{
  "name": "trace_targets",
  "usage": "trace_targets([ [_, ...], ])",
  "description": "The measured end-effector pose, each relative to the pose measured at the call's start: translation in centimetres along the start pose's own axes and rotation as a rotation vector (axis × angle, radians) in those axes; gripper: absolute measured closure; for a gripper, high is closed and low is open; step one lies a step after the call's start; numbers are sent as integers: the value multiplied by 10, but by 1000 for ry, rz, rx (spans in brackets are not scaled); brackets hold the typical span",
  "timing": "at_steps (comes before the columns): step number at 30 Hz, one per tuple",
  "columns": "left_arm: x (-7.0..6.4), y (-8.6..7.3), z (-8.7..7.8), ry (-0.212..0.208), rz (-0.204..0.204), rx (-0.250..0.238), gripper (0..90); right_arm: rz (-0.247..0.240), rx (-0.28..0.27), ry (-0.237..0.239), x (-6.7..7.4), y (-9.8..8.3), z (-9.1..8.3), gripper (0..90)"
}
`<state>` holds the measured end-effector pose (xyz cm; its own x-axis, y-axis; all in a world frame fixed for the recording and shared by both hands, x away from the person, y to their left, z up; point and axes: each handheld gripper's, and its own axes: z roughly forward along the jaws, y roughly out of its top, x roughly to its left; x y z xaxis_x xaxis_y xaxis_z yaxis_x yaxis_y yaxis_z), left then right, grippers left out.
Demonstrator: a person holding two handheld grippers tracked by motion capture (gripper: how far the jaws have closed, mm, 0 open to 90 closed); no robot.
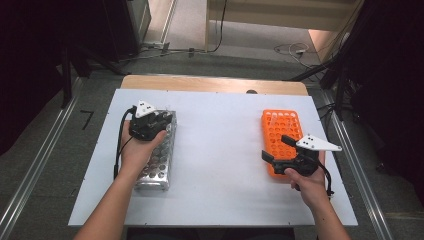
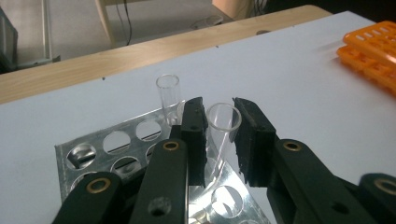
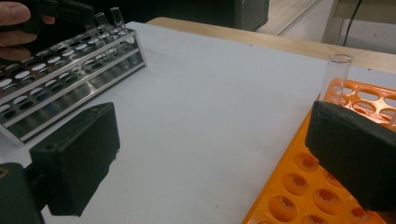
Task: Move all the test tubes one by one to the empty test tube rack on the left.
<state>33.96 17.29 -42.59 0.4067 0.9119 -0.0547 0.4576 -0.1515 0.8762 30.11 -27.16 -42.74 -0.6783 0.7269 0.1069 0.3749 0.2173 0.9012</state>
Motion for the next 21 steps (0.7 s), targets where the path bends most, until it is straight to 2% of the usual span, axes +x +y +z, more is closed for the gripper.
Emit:
trace_targets([
  [9, -1, -1, 2, 8, -5, 35, 731, 3, 2, -6, -1, 0, 0, 17],
  [15, -2, -2, 5, -3, -6, 48, 708, 10, 1, -13, -4, -1, -1, 21],
  [18, -2, -1, 3, -20, -18, 46, 674, 16, -2, -17, -7, 0, -3, 24],
  [21, -3, -1, -2, -42, -28, 31, 600, 15, -6, -34, -10, 1, -5, 30],
])
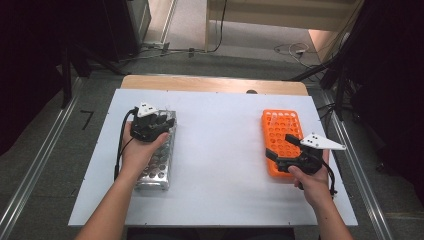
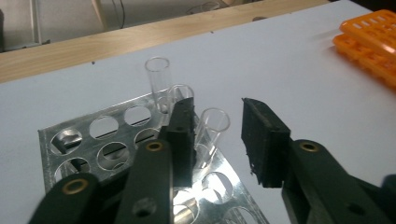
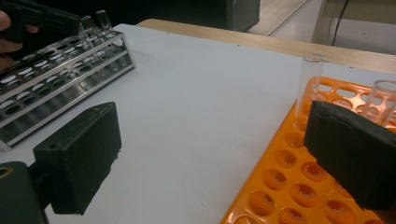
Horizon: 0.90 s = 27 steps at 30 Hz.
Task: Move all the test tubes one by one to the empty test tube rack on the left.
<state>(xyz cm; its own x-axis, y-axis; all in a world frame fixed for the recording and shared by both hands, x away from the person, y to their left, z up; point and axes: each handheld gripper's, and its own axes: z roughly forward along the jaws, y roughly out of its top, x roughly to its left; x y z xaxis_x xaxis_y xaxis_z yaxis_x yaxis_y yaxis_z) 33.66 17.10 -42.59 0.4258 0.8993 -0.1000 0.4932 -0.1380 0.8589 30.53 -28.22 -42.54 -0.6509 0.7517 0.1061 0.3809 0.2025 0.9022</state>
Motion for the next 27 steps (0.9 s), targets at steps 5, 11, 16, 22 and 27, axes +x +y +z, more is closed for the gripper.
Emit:
trace_targets([
  [5, 1, -2, -12, -44, -52, -58, 444, 5, -9, -68, -7, 2, -2, 41],
  [11, -5, -7, -26, -103, -67, -83, 249, 6, 9, -143, -21, 4, 3, 63],
  [16, -11, -12, -32, -115, -76, -99, 147, 45, 46, -204, -38, 2, 13, 134],
  [22, -18, -13, -39, -125, -63, -102, 115, 104, 107, -256, -55, -1, 31, 286],
  [27, -21, -16, -44, -124, -56, -103, 114, 130, 161, -299, -63, 1, 43, 425],
])
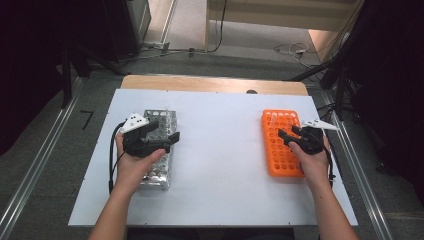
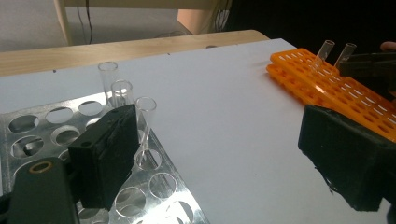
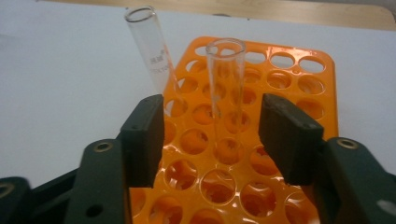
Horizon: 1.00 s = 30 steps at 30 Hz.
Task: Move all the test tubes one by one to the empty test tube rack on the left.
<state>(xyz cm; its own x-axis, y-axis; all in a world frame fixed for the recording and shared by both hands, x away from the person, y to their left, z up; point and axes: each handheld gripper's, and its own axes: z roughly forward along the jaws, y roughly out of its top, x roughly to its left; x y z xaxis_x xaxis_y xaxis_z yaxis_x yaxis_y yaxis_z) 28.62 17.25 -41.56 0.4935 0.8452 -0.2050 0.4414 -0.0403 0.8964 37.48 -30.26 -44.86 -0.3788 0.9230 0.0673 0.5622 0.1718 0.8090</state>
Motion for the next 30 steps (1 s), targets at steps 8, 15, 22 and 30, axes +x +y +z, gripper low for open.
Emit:
trace_targets([
  [8, -3, -2, -2, -2, 1, 2, 115, 3, 72, -46, -3, 3, 12, 605],
  [15, -4, -3, -1, -3, 0, 8, 117, -13, 102, -77, 1, 4, 16, 718],
  [22, -5, -4, 0, -5, 0, 9, 120, -14, 80, -88, 1, 4, 14, 738],
  [30, -5, -3, -1, -7, 0, 5, 122, -12, -4, -80, 0, 2, 5, 739],
])
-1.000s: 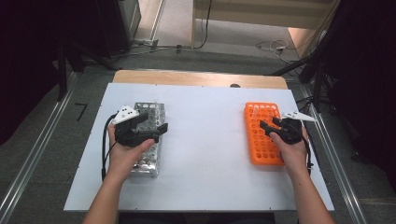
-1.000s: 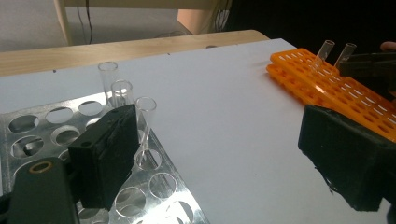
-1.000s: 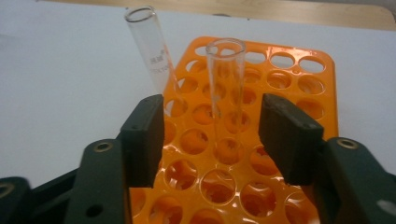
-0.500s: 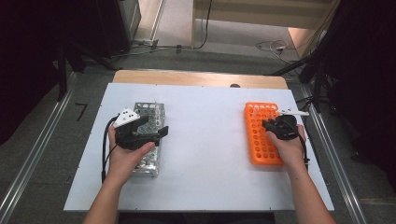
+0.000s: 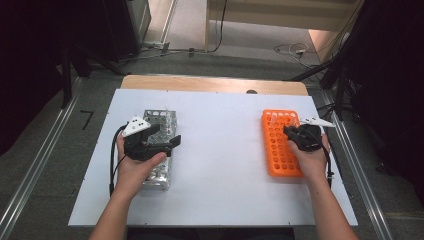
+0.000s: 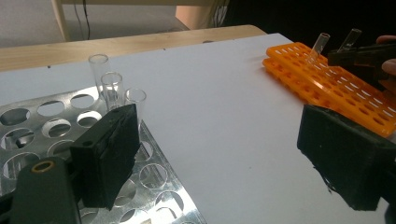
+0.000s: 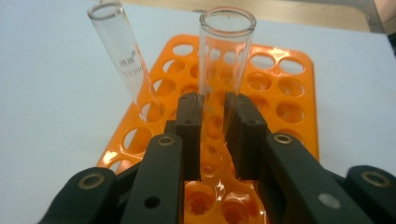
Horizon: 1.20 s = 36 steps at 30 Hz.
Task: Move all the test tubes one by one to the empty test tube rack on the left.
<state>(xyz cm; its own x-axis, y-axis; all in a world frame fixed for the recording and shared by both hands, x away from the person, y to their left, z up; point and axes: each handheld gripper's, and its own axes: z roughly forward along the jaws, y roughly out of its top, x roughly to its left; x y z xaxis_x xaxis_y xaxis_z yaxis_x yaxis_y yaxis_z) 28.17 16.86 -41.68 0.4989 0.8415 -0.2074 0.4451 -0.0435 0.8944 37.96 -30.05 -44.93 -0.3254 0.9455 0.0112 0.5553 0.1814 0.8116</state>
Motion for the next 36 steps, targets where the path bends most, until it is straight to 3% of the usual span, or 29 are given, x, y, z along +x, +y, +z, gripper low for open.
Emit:
trace_targets([
  [6, -2, 0, 1, -4, 5, 3, 124, -3, -94, 26, -1, 3, -15, 740],
  [12, -7, 2, 1, -13, 11, -2, 126, -15, -153, 41, 2, 8, -32, 740],
  [22, -18, 5, 3, -42, 29, 1, 139, -90, -173, 111, 30, 11, -55, 739],
  [28, -26, 6, 3, -65, 38, -7, 139, -96, -177, 183, 48, 10, -63, 739],
  [36, -39, 7, 7, -100, 55, 0, 133, -127, -172, 240, 69, 6, -66, 739],
])
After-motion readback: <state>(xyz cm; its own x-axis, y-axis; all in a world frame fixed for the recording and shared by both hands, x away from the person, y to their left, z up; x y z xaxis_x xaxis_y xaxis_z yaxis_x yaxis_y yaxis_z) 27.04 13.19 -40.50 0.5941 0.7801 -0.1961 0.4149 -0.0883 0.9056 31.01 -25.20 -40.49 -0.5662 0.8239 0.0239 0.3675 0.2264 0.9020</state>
